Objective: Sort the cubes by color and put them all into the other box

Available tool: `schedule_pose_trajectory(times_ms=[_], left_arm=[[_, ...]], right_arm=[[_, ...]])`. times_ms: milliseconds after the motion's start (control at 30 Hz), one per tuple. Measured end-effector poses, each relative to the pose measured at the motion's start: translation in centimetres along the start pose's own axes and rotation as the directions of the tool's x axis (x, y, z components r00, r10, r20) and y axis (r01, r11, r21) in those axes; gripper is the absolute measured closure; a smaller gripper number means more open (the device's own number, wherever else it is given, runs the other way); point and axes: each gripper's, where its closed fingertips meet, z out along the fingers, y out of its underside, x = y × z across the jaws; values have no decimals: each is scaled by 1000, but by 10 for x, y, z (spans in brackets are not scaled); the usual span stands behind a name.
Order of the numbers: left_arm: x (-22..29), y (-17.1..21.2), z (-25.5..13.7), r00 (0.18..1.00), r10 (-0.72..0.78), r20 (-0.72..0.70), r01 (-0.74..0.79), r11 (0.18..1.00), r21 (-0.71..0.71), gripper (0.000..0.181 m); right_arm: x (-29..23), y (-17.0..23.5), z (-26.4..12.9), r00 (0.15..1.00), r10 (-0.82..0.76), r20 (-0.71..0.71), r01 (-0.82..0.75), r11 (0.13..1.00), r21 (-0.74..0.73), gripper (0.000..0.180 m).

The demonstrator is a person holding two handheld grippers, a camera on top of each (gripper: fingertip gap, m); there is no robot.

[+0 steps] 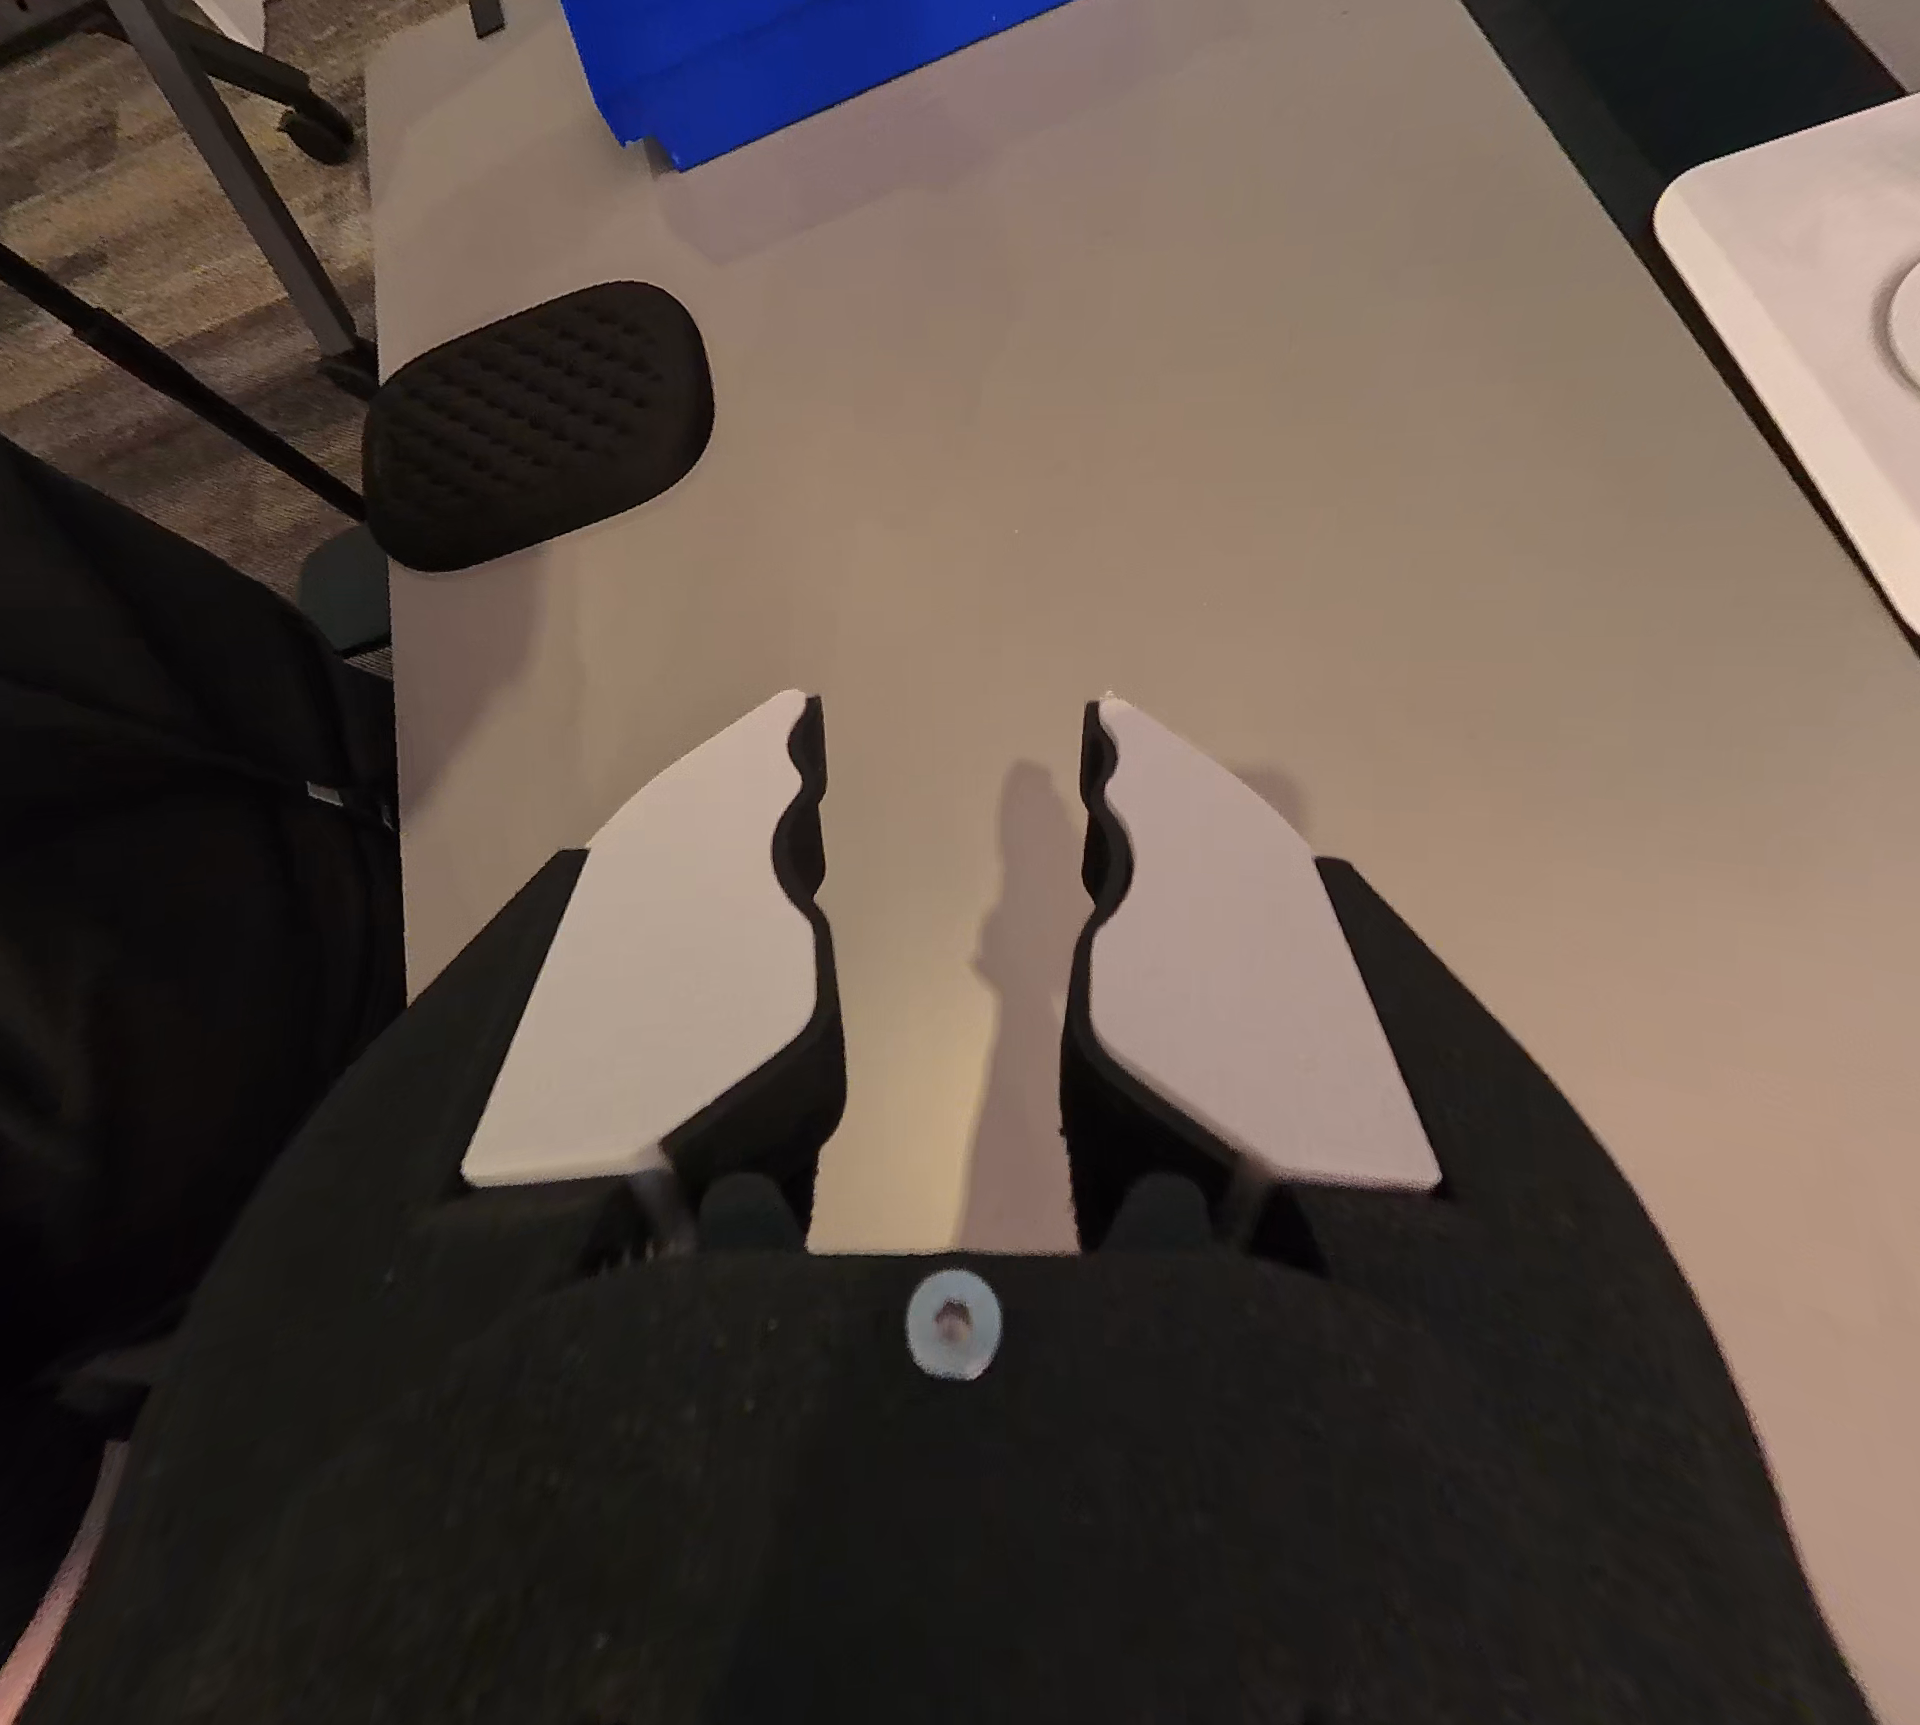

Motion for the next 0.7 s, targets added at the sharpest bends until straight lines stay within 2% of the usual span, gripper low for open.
schedule_pose_trajectory(times_ms=[267, 367, 467, 533, 600, 667, 700], left_arm=[[4, 1, 8, 999, -30, -45, 31, 999, 18, 155], [3, 0, 7, 998, -50, -32, 50, 998, 23, 156], [-13, -4, -4, 992, -84, 98, 77, 994, 74, 157], [-32, -12, -26, 961, -166, 222, 134, 979, 154, 157], [-52, -25, -60, 901, -255, 352, 178, 955, 237, 158], [-70, -45, -99, 807, -348, 478, 207, 923, 323, 158], [-71, -62, -117, 777, -385, 499, 203, 902, 380, 158]], right_arm=[[3, 5, 6, 1000, 14, 10, -13, 999, -31, 133], [2, 6, 6, 1000, 10, 20, -9, 999, -36, 133], [2, 8, 5, 1000, 2, 16, -1, 999, -44, 133], [2, 6, 4, 1000, -1, 18, 2, 999, -33, 134], [2, 2, 4, 1000, -1, 23, 2, 1000, -10, 134], [3, -4, 6, 999, 1, 33, -2, 1000, 18, 134], [3, -8, 7, 999, 0, 35, -1, 999, 37, 134]])
